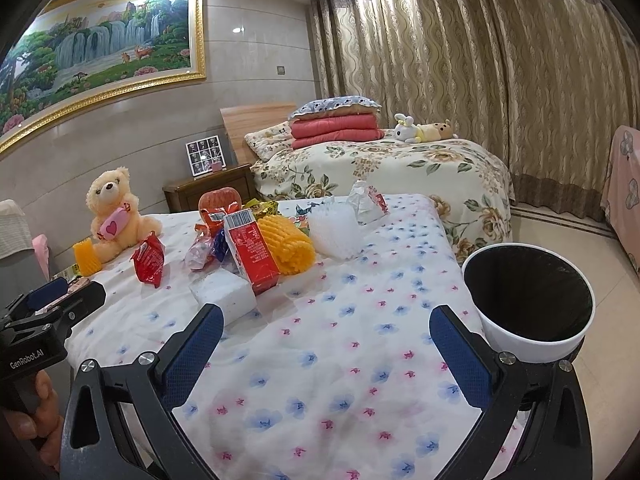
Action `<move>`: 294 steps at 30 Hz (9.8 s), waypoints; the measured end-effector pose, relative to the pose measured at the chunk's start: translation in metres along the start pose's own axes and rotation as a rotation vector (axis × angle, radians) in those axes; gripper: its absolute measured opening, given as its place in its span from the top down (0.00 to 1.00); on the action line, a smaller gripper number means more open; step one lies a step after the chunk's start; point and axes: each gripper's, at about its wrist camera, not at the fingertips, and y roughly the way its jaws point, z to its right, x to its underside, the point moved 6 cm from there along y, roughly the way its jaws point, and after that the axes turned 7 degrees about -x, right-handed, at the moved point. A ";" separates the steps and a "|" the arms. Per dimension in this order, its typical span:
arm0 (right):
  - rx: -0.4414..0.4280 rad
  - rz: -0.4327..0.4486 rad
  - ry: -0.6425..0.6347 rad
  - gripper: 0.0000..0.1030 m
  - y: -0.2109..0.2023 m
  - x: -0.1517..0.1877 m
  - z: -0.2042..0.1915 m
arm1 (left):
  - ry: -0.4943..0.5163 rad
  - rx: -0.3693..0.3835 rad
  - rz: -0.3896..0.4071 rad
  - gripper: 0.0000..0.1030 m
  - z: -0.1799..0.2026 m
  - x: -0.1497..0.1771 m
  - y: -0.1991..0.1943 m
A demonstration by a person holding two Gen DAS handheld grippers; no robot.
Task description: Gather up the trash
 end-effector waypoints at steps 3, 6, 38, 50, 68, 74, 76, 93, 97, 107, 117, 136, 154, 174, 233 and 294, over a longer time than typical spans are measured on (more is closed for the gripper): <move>-0.006 -0.002 0.004 0.00 0.001 0.000 0.000 | -0.001 0.000 0.001 0.00 0.000 -0.001 0.000; -0.019 -0.010 0.008 0.00 0.003 0.000 -0.003 | -0.004 -0.002 -0.001 0.00 -0.004 -0.001 0.001; -0.191 -0.358 0.059 0.03 0.112 0.010 -0.055 | -0.005 -0.103 -0.267 0.17 -0.081 -0.012 0.145; -0.250 -0.409 0.089 0.49 0.123 0.017 -0.059 | 0.000 -0.007 -0.342 0.91 -0.071 -0.009 0.161; -0.261 -0.328 0.163 0.53 0.063 0.016 -0.018 | 0.011 0.140 -0.313 0.94 -0.013 0.006 0.100; -0.215 -0.296 0.202 0.53 0.044 0.017 0.011 | 0.043 0.218 -0.308 0.94 0.024 0.008 0.080; -0.198 -0.286 0.223 0.53 0.039 0.017 0.023 | 0.059 0.250 -0.313 0.94 0.040 0.010 0.073; -0.043 -0.224 0.333 0.53 0.000 0.020 0.113 | 0.213 0.413 -0.298 0.94 0.147 0.008 0.052; -0.004 -0.214 0.360 0.53 -0.007 0.021 0.136 | 0.247 0.443 -0.288 0.94 0.171 0.007 0.049; 0.080 -0.200 0.397 0.53 -0.016 0.015 0.181 | 0.315 0.511 -0.269 0.94 0.223 -0.001 0.051; 0.134 -0.191 0.432 0.53 -0.017 0.007 0.221 | 0.370 0.549 -0.270 0.94 0.270 -0.005 0.056; 0.174 -0.219 0.456 0.51 -0.007 0.002 0.266 | 0.435 0.599 -0.294 0.94 0.335 -0.009 0.076; 0.178 -0.237 0.459 0.49 0.003 0.003 0.277 | 0.452 0.601 -0.327 0.93 0.353 -0.003 0.089; 0.187 -0.215 0.483 0.23 -0.001 -0.001 0.277 | 0.348 0.566 -0.324 0.31 0.322 -0.013 0.091; -0.239 -0.333 0.206 0.10 0.093 0.006 0.010 | -0.067 0.019 -0.340 0.18 -0.022 0.004 0.134; -0.123 -0.288 0.263 0.64 0.045 0.009 0.078 | 0.142 0.380 -0.301 0.73 0.115 -0.004 0.075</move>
